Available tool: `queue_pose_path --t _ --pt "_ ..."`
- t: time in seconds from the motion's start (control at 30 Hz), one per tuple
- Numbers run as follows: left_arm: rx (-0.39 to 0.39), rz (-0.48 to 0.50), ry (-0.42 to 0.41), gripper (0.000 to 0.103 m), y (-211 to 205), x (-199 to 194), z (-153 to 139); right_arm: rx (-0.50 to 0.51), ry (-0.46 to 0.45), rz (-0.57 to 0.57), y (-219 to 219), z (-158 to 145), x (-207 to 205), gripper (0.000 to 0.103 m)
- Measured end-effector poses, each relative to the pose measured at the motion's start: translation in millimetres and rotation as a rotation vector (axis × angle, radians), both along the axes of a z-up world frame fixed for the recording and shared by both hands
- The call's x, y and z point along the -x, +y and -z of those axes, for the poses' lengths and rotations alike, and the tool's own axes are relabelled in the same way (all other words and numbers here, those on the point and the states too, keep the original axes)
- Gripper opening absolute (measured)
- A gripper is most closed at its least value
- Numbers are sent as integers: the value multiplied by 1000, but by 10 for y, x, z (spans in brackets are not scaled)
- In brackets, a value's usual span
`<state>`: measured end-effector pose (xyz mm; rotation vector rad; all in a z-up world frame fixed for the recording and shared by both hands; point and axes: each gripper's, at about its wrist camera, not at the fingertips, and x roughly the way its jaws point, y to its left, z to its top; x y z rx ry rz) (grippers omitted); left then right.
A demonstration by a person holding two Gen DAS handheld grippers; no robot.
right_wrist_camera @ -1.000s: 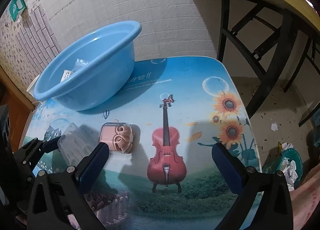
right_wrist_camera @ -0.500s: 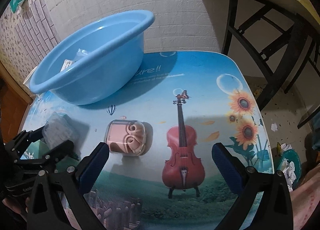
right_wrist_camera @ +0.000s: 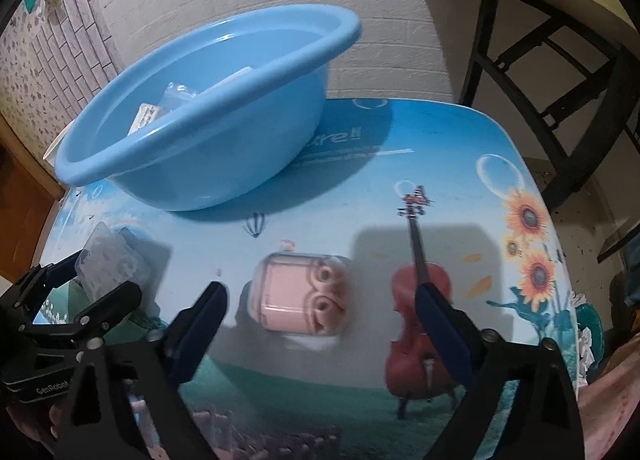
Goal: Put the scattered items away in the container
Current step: 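Grasp the clear floss pick box with the left gripper while the right grasps the pink case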
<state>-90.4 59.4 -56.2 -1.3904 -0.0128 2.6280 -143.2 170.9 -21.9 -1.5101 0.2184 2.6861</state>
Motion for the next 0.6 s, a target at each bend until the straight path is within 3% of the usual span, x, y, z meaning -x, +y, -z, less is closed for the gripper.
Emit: queue_pose_path --t 0.17,0.3,0.6 --pt "41 2 -13 100 115 24 36 -13 8 -30 -76 15 23 76" --pt "38 9 -15 99 181 16 41 -46 19 -53 -110 -1 16 53" --pt "3 33 0 79 274 -229 -19 -6 18 -47 44 -23 -107 51"
